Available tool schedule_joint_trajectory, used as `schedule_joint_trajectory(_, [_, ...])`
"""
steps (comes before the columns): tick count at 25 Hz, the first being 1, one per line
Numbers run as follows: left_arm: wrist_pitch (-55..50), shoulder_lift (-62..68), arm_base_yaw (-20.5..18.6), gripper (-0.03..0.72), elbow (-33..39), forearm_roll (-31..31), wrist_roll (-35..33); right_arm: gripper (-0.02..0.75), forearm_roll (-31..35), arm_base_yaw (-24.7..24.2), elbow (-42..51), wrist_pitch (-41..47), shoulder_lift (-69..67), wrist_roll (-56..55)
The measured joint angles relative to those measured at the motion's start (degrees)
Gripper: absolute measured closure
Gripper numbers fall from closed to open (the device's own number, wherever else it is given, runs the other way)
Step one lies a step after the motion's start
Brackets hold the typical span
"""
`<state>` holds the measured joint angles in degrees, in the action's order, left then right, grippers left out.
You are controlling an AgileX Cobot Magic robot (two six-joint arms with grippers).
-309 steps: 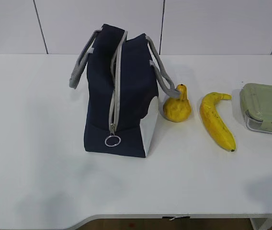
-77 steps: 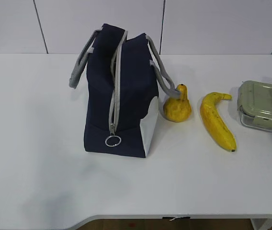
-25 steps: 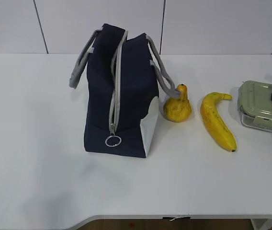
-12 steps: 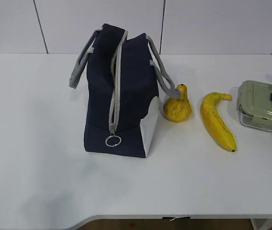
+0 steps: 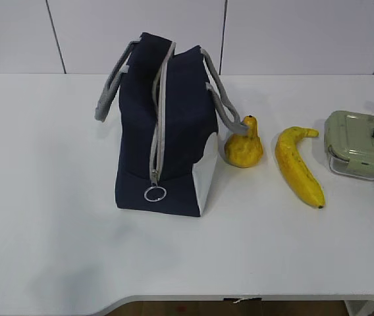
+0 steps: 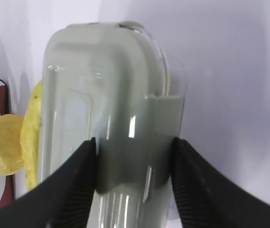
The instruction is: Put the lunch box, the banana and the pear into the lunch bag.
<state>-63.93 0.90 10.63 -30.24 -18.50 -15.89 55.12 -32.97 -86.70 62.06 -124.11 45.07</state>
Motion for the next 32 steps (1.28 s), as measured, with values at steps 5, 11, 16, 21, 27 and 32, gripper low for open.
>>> schedule_joint_trajectory(5, [0.00, 0.00, 0.00, 0.447, 0.00, 0.00, 0.00, 0.381, 0.34, 0.00, 0.00, 0.00, 0.00, 0.24])
schedule_joint_trajectory(11, [0.00, 0.00, 0.00, 0.447, 0.00, 0.00, 0.00, 0.402, 0.34, 0.00, 0.00, -0.10, 0.00, 0.85])
schedule_joint_trajectory(16, [0.00, 0.00, 0.00, 0.447, 0.00, 0.00, 0.00, 0.403, 0.34, 0.00, 0.00, -0.10, 0.00, 0.98])
schedule_joint_trajectory(21, [0.00, 0.00, 0.00, 0.447, 0.00, 0.00, 0.00, 0.416, 0.61, 0.00, 0.00, -0.10, 0.00, 1.06])
schedule_joint_trajectory(27, [0.00, 0.00, 0.00, 0.447, 0.00, 0.00, 0.00, 0.425, 0.26, 0.00, -0.94, -0.10, -0.12, 1.20])
schedule_joint_trajectory(32, [0.00, 0.00, 0.00, 0.447, 0.00, 0.00, 0.00, 0.426, 0.26, 0.00, -1.76, 0.15, -0.52, 1.20])
